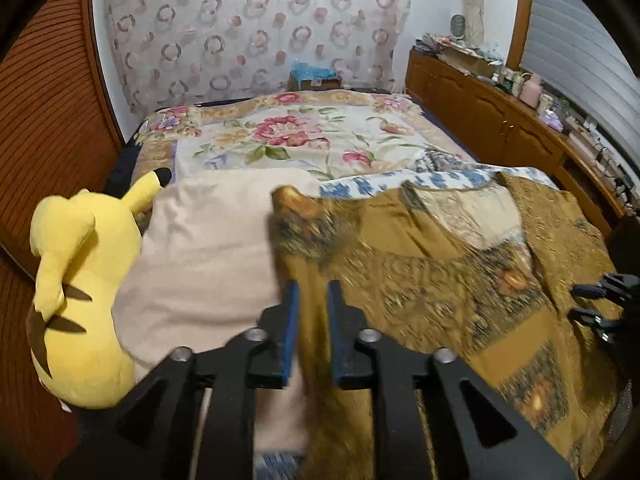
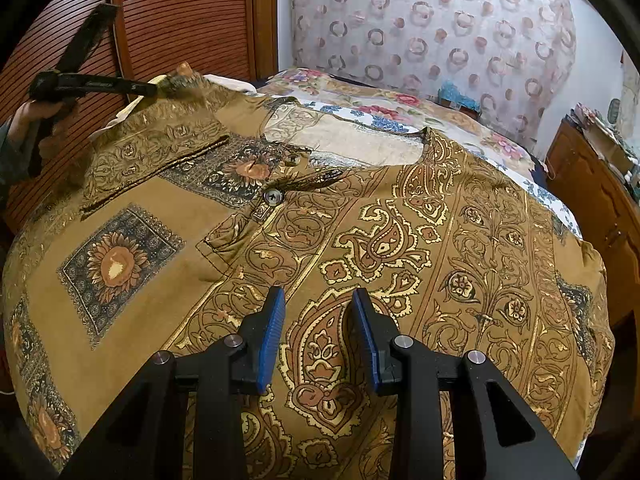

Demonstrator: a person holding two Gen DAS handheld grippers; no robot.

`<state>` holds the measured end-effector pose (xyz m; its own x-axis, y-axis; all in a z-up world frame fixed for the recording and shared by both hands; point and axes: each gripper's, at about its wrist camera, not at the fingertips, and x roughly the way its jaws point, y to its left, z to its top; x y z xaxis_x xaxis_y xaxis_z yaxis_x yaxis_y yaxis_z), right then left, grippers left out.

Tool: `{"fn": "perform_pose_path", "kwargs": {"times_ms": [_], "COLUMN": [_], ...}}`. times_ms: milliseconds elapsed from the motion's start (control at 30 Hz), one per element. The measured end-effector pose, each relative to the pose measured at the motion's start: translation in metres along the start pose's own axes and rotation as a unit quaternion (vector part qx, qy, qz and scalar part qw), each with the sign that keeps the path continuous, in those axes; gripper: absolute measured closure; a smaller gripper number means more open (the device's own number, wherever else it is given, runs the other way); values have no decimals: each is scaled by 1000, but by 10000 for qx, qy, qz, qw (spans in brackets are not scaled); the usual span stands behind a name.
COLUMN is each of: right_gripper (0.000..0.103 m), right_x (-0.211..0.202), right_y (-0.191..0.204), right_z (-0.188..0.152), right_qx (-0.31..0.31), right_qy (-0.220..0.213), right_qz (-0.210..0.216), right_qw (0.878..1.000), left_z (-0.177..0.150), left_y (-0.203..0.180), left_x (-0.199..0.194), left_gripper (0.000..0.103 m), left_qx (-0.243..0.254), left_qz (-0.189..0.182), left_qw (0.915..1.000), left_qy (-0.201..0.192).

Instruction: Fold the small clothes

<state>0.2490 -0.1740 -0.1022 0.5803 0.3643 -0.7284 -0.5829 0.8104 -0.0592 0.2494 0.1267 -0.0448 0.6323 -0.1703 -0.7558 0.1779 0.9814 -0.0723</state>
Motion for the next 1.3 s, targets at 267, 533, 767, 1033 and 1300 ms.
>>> {"fn": "perform_pose_path", "kwargs": {"times_ms": [267, 533, 767, 1033, 1300], "right_gripper": [67, 67, 67, 67, 67], "right_x": [0, 0, 0, 0, 0], "right_y": [-1, -1, -1, -1, -1], "right_z": [1, 1, 1, 1, 1], "right_qx": [13, 8, 7, 6, 3], "right_qy": [4, 3, 3, 2, 3], "right_qz": [14, 8, 8, -3, -9], "right_qw": [10000, 10000, 10000, 10000, 10000], "left_z": [-69, -100, -108, -109, -106], "left_y": [-27, -60, -77, -76, -87], "left_x": [-36, -18, -14, -16, -58], "left_gripper": [64, 64, 64, 98, 100], "left_qx": [-12, 151, 227, 251, 66], "left_qz": [-355, -231, -97, -207, -674], "left_qw": [9994, 9992, 9993, 9991, 9977], "left_qy": [50, 281, 264, 262, -62]}}
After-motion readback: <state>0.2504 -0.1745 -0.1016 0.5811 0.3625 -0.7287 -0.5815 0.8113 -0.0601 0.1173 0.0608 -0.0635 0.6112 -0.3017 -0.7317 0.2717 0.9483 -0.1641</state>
